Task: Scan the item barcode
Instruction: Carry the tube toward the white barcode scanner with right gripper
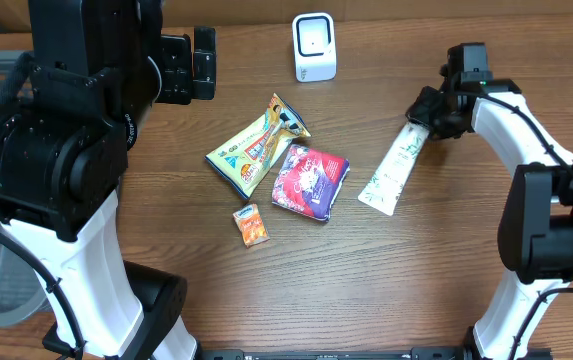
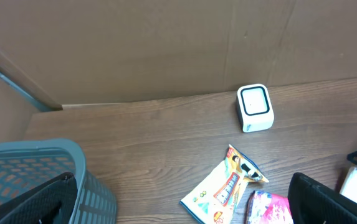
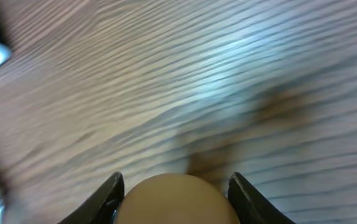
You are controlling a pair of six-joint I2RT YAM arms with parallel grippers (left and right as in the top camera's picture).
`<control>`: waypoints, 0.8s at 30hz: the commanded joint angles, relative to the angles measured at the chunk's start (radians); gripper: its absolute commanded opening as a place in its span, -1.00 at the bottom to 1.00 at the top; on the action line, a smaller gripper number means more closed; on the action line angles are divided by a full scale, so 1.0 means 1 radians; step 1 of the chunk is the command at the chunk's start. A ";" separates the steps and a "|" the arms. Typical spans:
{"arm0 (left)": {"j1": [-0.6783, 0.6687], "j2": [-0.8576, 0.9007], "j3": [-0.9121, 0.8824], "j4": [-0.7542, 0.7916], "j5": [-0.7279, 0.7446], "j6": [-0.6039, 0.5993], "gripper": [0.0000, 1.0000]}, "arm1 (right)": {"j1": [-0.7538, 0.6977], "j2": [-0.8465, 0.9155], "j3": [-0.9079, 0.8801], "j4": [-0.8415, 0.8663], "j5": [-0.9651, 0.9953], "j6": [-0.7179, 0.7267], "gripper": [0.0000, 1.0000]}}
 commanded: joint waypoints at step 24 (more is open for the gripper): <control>0.005 0.009 -0.004 0.002 0.008 -0.014 1.00 | 0.004 -0.194 0.035 -0.259 -0.971 -0.735 -0.75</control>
